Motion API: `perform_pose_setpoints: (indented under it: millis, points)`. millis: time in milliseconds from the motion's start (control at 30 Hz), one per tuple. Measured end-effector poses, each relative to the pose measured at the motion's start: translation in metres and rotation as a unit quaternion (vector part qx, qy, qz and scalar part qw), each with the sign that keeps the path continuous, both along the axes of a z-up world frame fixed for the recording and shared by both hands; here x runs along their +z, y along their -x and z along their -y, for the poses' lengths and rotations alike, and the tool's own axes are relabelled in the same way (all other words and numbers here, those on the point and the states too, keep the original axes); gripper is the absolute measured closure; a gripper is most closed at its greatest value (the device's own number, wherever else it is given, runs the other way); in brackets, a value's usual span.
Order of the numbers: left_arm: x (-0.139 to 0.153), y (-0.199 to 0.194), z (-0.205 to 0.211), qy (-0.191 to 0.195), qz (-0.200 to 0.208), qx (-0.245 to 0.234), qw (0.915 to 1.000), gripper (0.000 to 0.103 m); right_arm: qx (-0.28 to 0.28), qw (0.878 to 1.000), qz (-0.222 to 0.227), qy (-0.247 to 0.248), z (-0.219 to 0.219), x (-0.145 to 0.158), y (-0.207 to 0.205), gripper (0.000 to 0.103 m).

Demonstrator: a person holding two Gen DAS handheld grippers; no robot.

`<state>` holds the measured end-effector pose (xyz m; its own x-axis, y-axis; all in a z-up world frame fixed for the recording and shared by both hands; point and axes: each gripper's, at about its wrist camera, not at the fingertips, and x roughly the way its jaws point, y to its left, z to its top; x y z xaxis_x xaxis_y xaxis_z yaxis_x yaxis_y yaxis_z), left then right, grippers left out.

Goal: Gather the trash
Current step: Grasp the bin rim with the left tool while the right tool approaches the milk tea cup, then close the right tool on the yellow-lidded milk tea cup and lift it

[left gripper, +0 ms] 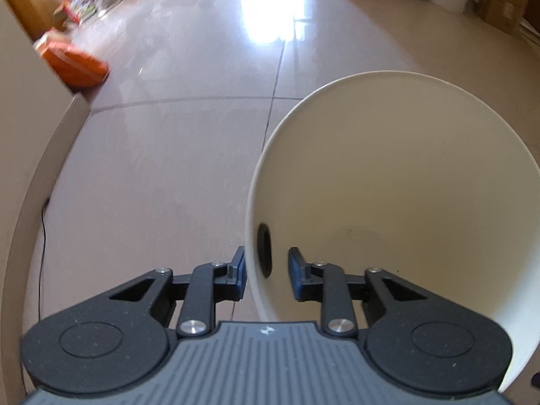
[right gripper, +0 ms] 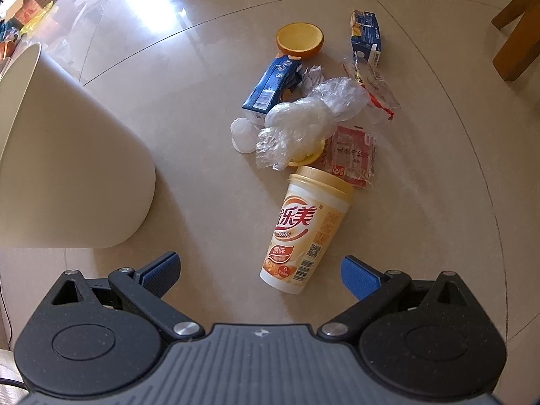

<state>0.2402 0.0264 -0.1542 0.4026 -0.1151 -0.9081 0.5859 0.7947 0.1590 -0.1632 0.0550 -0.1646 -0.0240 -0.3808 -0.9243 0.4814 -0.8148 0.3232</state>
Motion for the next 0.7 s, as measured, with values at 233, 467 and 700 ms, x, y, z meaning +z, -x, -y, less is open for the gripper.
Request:
perform_pose_setpoints:
  millis: [233, 467, 700]
  points:
    - [0.005, -0.006, 0.002, 0.009, 0.013, 0.01, 0.9998, 0.092, -0.011, 1.0, 0.006, -0.005, -0.001, -0.005, 0.0, 0.0]
    - [0.004, -0.018, 0.01, 0.006, 0.025, 0.005, 0.9997, 0.089, -0.037, 0.999, 0.0, -0.012, -0.007, -0.005, 0.002, 0.0]
    - [0.004, -0.007, 0.022, -0.015, 0.053, -0.026, 0.9981, 0.088, -0.064, 0.997, 0.019, -0.038, -0.018, -0.028, 0.009, 0.0]
